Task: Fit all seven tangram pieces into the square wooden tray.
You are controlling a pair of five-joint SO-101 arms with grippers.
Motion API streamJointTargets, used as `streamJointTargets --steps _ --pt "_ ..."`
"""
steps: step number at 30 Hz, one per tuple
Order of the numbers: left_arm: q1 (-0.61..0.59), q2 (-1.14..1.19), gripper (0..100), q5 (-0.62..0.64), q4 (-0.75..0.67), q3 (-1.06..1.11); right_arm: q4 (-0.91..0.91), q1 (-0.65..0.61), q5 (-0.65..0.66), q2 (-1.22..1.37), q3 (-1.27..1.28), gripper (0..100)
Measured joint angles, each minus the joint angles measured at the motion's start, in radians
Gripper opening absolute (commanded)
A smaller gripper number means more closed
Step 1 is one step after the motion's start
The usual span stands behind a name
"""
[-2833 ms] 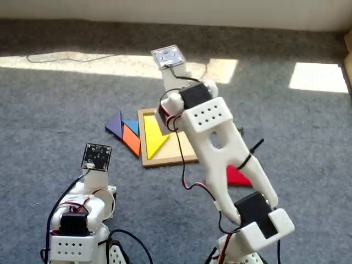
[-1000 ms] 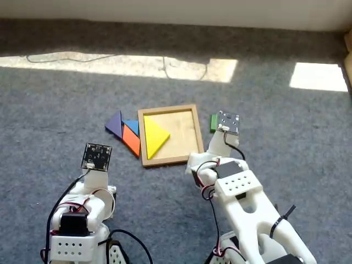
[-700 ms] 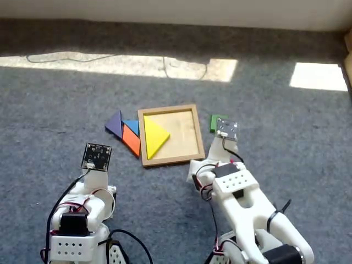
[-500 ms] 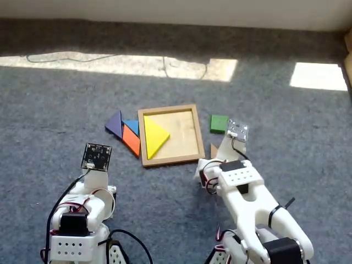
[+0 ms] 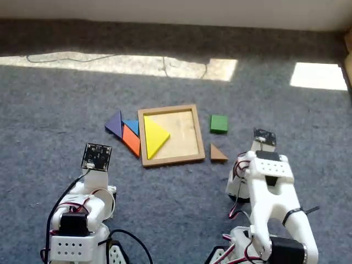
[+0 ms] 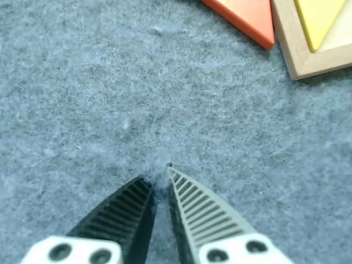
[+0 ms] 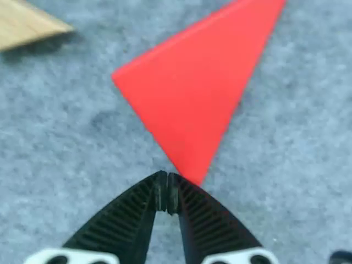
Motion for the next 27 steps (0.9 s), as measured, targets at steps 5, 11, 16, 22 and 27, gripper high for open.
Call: streamJointTargets --steps 5,11,16,22,27 --pt "0.000 0.000 1 0.000 0.000 0.000 0.160 0.109 0.110 0.000 -0.140 2.3" --pt "0.000 0.000 1 0.000 0.000 0.000 0.210 0.114 0.098 0.000 -0.256 5.3" --pt "0.000 0.000 1 0.000 0.000 0.000 0.204 0.044 -0.114 0.009 -0.273 28.6" --pt "0.000 0.000 1 0.000 0.000 0.000 0.054 -0.055 -0.308 0.009 -0.275 38.9" --pt "0.000 0.000 1 0.000 0.000 0.000 -0.054 -0.094 -0.428 0.009 -0.259 38.9"
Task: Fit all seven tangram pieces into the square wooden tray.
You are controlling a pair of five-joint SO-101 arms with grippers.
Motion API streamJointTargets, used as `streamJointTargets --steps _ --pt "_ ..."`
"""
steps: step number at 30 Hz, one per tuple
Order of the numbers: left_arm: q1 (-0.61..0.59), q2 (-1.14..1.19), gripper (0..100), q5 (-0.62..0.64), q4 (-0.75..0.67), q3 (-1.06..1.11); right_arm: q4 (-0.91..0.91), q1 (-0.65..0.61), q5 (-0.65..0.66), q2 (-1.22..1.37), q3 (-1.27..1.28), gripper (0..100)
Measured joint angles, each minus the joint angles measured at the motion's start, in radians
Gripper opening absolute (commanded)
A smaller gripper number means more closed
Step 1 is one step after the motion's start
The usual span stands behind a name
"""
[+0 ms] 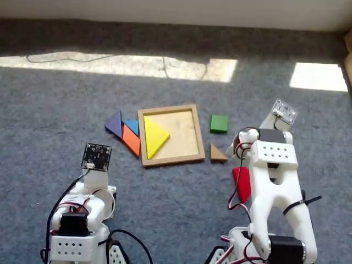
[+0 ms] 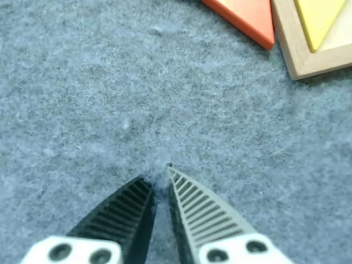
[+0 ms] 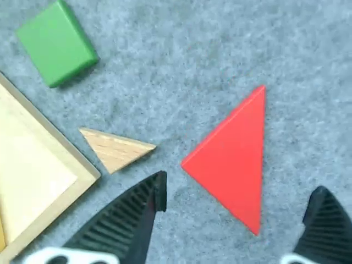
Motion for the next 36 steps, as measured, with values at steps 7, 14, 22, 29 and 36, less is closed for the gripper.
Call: streamJointTargets --steps 7,14,22,29,36 --pt "0.000 0.000 1 0.000 0.000 0.000 -0.084 -0.015 -0.078 0.002 0.084 38.9" --pt "0.000 0.000 1 0.000 0.000 0.000 -0.146 -0.049 -0.101 0.002 0.127 38.9" --pt "0.000 0.000 1 0.000 0.000 0.000 -0.152 -0.049 -0.103 0.002 0.127 38.9" --pt "0.000 0.000 1 0.000 0.000 0.000 -0.157 -0.049 -0.103 0.140 0.127 38.9" --pt "0.000 0.000 1 0.000 0.000 0.000 -0.153 -0.037 -0.103 0.293 0.048 38.9"
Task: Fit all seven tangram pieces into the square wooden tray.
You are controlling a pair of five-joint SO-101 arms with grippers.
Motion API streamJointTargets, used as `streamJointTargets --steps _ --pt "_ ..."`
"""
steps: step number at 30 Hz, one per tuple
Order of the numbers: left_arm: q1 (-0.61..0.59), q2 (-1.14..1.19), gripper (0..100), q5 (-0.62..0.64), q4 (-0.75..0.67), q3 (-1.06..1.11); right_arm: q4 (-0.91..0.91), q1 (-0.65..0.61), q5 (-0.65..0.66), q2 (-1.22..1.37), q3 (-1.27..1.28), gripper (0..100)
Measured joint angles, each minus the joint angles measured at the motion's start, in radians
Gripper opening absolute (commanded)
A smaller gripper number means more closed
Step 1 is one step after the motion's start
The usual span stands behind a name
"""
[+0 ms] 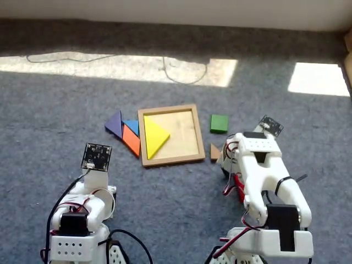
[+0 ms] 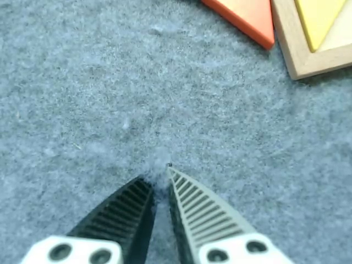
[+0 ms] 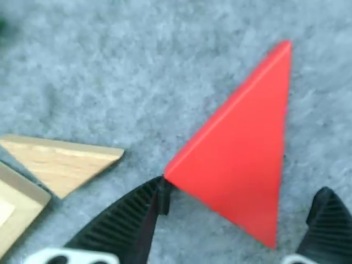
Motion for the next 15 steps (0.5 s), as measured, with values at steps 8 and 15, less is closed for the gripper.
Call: streamJointTargets --steps 8,15 --pt "0.000 0.000 1 0.000 0.000 0.000 0.000 0.006 0.000 0.011 -0.009 38.9" --pt "0.000 0.000 1 0.000 0.000 0.000 0.000 0.006 0.000 0.011 -0.009 38.9"
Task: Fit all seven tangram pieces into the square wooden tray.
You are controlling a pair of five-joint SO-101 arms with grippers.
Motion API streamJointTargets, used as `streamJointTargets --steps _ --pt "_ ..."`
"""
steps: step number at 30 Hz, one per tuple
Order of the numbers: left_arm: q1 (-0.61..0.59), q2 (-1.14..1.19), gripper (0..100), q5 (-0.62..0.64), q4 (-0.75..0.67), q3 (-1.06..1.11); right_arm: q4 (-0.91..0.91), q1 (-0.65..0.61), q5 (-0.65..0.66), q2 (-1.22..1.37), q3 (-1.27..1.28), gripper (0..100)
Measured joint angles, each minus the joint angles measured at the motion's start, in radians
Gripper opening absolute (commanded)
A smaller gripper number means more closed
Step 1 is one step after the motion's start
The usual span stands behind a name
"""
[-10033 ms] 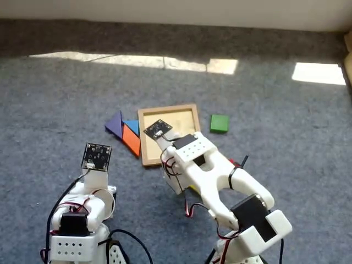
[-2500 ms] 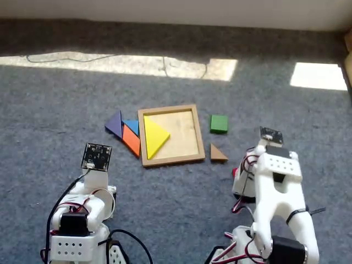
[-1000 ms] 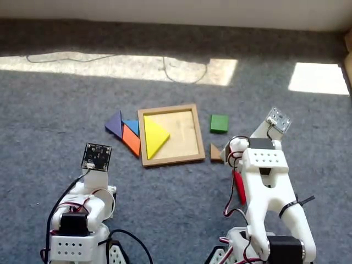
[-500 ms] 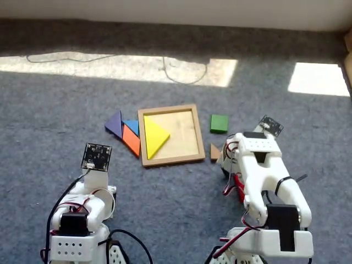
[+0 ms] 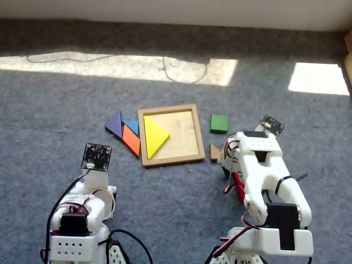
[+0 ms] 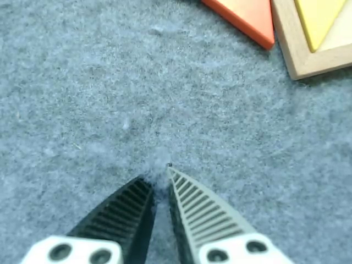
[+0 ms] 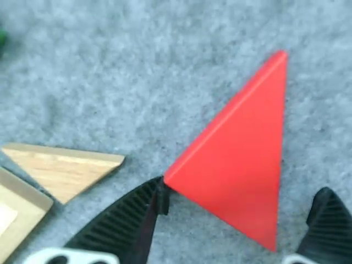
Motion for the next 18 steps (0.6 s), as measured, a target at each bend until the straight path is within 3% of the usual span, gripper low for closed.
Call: streamJointTargets --steps 18 --pt "0.000 0.000 1 0.000 0.000 0.000 0.000 0.005 0.069 0.000 -0.020 38.9"
